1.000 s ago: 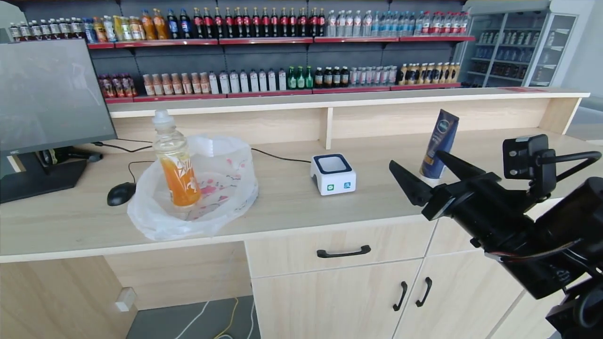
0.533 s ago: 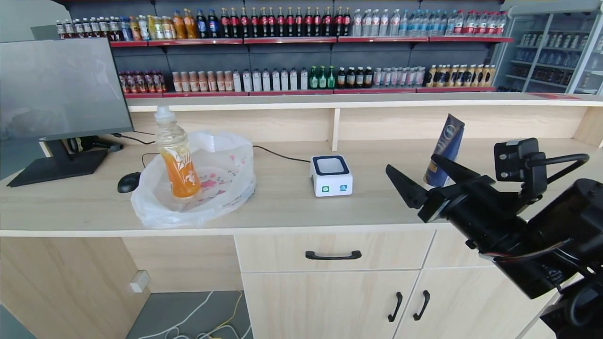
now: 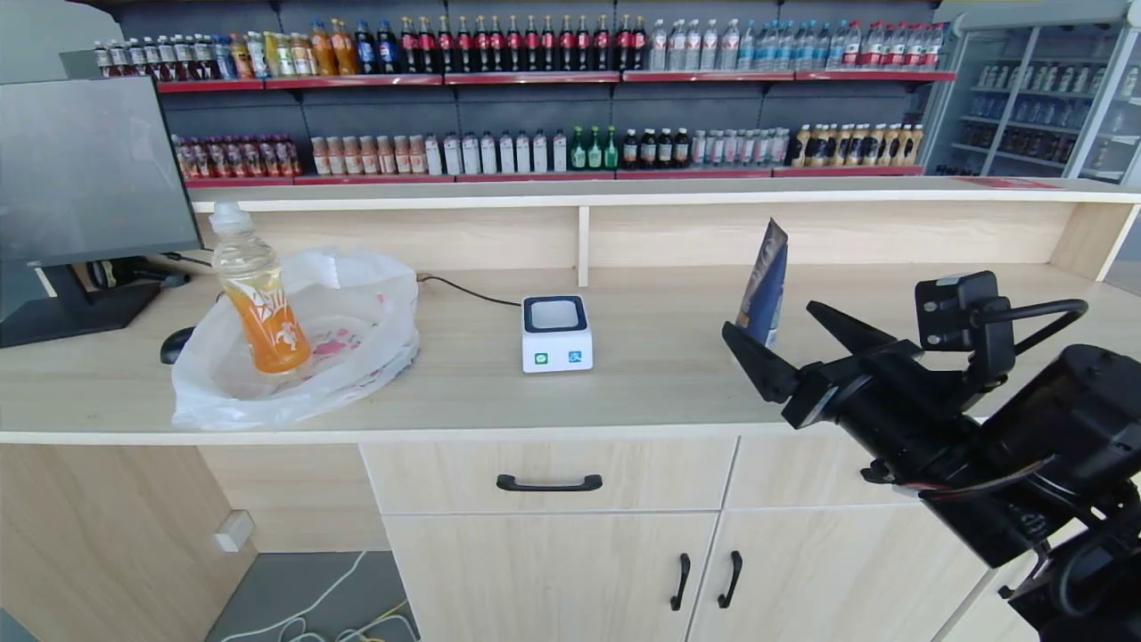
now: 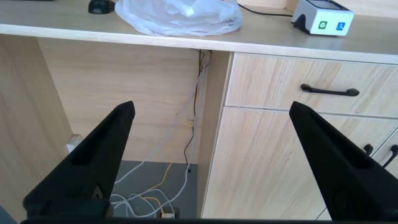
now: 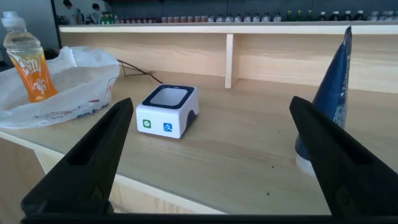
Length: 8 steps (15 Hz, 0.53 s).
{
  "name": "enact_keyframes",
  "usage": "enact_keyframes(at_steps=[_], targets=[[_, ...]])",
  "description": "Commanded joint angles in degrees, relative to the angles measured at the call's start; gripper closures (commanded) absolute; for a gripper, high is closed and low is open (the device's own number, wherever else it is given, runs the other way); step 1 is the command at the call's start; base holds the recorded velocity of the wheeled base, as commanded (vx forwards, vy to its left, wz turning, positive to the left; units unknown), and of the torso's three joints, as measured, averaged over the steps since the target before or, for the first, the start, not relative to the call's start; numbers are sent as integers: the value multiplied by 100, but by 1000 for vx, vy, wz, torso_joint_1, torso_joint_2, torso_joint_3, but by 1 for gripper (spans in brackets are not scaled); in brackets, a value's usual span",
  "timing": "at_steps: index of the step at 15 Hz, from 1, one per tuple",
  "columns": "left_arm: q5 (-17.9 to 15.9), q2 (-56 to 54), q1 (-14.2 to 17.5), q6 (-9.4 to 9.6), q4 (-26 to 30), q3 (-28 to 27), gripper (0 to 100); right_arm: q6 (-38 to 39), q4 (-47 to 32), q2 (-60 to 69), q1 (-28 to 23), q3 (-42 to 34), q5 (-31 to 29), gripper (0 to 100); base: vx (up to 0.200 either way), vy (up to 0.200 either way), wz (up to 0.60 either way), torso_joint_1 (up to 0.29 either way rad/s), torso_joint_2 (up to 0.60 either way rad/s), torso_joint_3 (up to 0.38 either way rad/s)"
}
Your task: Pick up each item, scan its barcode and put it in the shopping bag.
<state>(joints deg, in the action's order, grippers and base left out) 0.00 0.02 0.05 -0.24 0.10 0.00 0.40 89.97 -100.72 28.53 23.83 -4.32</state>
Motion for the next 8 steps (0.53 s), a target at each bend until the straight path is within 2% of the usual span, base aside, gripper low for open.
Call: enact_keyframes(at_steps=[1,6,8], targets=[[0,-2,4,-2,-1,-9,0,21,3,-97,-5,-1,1,0,0,-200,0,2,7,-2],[0,-2,4,-11,-1,-9,0,48,3,-246,-49,86,1,0,0,-200,0,5,2,0],[0,-2,4,-11,-10,0,0,65,3,-238,-84,60,1,0,0,0,0,0,0,0]])
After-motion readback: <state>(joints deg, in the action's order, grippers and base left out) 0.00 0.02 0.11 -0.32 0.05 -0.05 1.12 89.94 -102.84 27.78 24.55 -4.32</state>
